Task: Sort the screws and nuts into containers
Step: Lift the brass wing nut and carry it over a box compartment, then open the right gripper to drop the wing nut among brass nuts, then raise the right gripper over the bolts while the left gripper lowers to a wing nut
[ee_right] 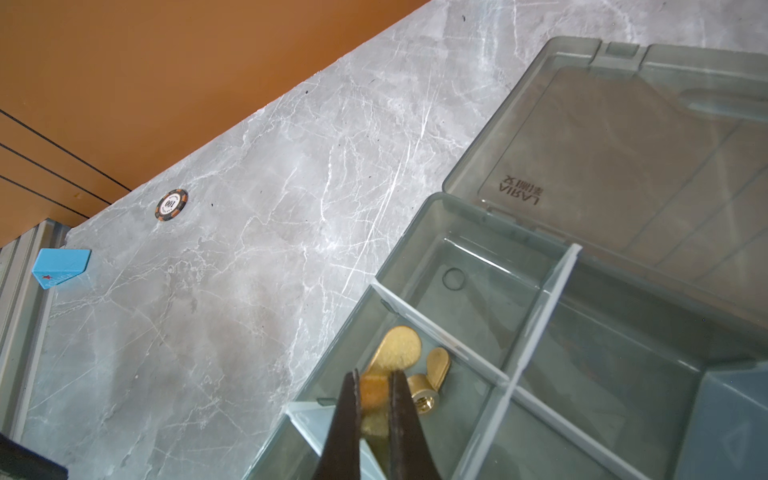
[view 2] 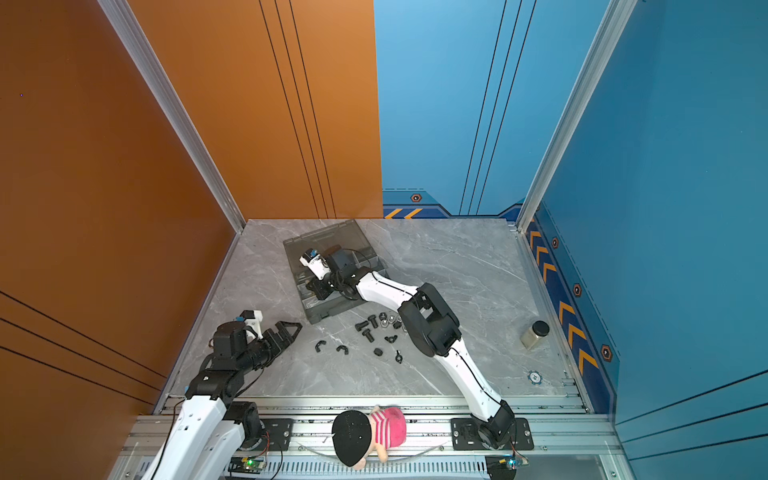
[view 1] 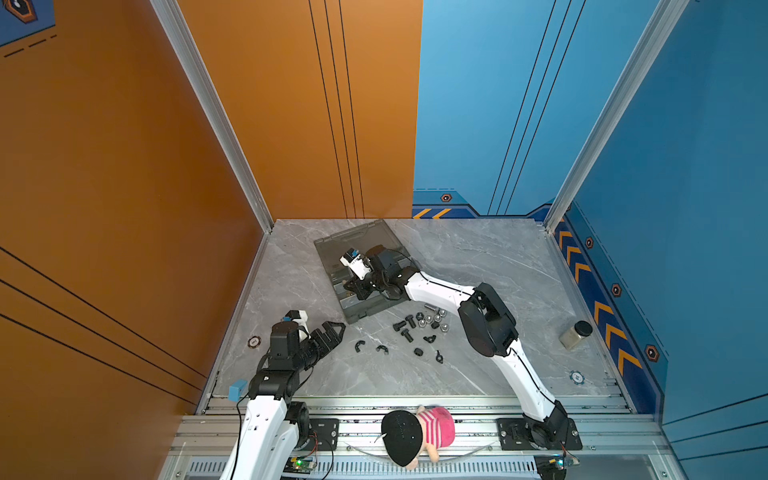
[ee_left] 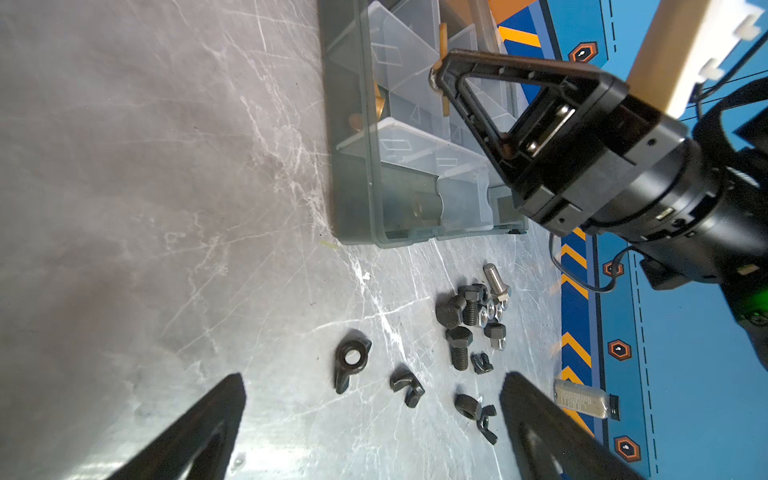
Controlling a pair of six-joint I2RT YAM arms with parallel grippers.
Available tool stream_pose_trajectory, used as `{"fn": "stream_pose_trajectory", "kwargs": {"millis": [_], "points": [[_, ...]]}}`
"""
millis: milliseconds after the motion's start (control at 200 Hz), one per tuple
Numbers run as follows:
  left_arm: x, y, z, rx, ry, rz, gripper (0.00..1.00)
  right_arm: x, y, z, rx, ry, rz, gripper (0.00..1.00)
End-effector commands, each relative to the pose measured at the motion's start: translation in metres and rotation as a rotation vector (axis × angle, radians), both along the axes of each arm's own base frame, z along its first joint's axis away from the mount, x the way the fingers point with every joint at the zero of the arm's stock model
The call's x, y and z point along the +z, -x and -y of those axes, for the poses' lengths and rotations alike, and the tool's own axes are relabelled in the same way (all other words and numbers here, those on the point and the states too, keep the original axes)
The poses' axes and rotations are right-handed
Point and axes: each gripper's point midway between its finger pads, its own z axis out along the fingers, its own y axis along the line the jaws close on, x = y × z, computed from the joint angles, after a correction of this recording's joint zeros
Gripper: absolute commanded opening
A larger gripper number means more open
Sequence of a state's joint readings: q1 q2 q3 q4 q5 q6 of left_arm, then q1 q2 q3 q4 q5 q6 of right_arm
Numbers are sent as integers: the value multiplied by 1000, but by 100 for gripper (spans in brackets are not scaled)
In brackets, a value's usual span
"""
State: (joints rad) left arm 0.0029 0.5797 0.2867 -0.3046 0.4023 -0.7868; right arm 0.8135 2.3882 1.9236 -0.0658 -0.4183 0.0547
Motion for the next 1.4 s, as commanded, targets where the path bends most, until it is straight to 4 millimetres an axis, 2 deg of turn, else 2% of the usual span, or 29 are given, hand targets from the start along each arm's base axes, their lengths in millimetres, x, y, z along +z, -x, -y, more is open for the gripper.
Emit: {"fn": "stream_pose_trajectory", "kwargs": {"millis": [0, 135, 325, 405, 471, 696, 766, 871, 891, 916, 1041, 1096, 1106, 1126, 1231, 1397], "points": [[0, 1, 0, -10, 6, 6, 98, 11, -7, -9, -19, -42, 29, 0], [0, 1, 0, -11, 3, 11, 98, 5, -8, -8, -28, -32, 24, 0], [0, 1, 0, -11, 3, 7, 98, 0, -10, -6, -40, -23, 17, 15], [0, 1, 0, -11, 3, 9, 98, 0, -11, -5, -41, -22, 16, 17], [0, 1, 0, -11, 2, 8, 98, -1, -12, -4, -43, -20, 16, 22], [-2, 1, -2, 1, -2, 0, 98, 12, -12, 1, -43, -35, 28, 32], [-2, 2, -3, 5, -4, 0, 98, 25, -9, 5, -37, -52, 40, 35], [-2, 1, -3, 4, -10, 1, 98, 50, -7, 18, -51, -86, 64, 37], [-1, 1, -3, 2, -11, 4, 98, 60, -8, 20, -55, -101, 73, 38], [-1, 1, -3, 3, -14, 4, 98, 55, -6, 26, -60, -92, 60, 38], [1, 0, -1, -7, -25, 4, 98, 80, -3, 51, -98, -123, 47, 38], [1, -1, 2, -20, -36, 4, 98, 80, 1, 59, -109, -117, 29, 39], [1, -1, 2, -20, -39, 4, 98, 94, 3, 64, -114, -132, 41, 39], [2, -1, 3, -25, -45, 7, 98, 98, 4, 67, -118, -133, 40, 39], [1, -3, 7, -41, -96, 2, 98, 104, 13, 87, -151, -101, 2, 40], [0, -4, 20, -104, -229, -5, 98, 97, 31, 118, -196, -13, -47, 42]]}}
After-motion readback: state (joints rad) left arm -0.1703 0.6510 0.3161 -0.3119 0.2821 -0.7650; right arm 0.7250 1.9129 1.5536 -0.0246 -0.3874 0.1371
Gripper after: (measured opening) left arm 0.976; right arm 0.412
